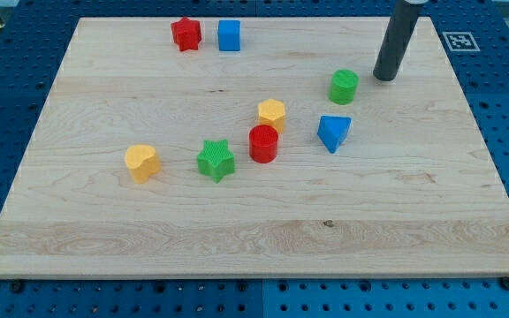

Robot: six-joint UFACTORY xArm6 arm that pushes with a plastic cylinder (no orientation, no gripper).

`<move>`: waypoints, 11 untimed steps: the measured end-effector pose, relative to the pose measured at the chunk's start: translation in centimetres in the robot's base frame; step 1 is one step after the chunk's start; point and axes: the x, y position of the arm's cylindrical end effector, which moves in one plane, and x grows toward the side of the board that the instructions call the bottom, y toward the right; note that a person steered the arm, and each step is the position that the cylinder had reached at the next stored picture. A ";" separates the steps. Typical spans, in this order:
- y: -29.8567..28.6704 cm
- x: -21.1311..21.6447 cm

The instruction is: Slightly move the green circle towards up

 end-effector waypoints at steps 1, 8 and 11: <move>-1.7 0.0; -1.9 10.2; -5.4 6.8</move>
